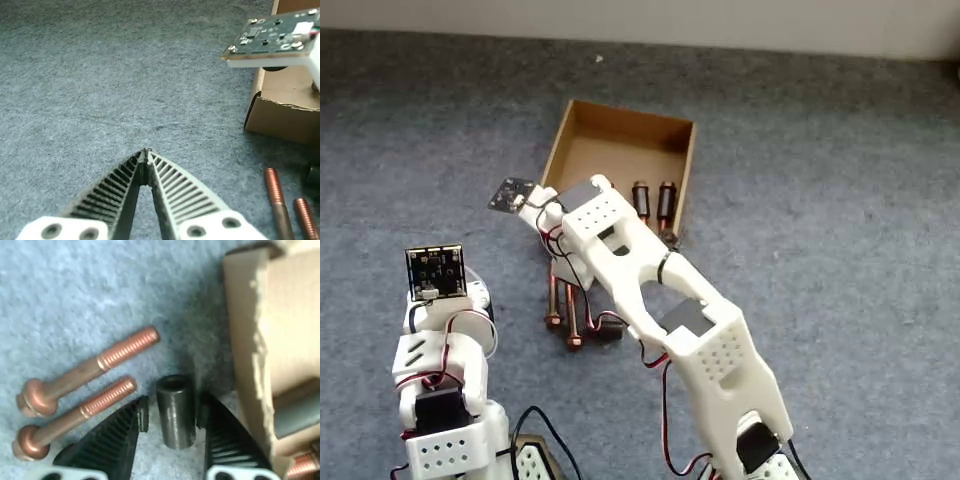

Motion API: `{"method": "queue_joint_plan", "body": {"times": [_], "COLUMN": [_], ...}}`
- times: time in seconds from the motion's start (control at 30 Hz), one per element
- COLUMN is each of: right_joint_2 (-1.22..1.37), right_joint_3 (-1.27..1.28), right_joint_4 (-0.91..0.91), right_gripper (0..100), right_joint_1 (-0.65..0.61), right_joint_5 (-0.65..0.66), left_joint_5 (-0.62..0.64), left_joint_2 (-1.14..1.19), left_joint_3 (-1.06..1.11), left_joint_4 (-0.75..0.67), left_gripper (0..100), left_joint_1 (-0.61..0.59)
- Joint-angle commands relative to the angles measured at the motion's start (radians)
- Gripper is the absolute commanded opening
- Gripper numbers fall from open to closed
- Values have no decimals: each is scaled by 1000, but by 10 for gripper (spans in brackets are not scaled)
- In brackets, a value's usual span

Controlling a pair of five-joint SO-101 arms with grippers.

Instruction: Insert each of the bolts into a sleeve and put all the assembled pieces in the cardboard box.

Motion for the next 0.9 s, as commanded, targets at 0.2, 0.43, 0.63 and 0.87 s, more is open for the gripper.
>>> {"method": "queue_joint_plan", "body": {"times": [0.2,0.43,0.63,0.87], "right_joint_2": [27,-7,-194,-378], "right_joint_3": [-5,-64,-122,-119], "right_joint_4": [35,209,306,418], "right_gripper": [53,5,5,5], "right_joint_1": [53,47,47,53], "right_joint_5": [121,115,34,-86], "left_joint_5": [-8,-8,-8,-8], "left_joint_2": [-10,-10,-10,-8], "left_joint_3": [-18,-8,-8,-8], "left_joint_4": [-23,-57,-58,-55], "left_gripper": [21,21,21,21], "left_joint_1": [-5,-4,-4,-4]}}
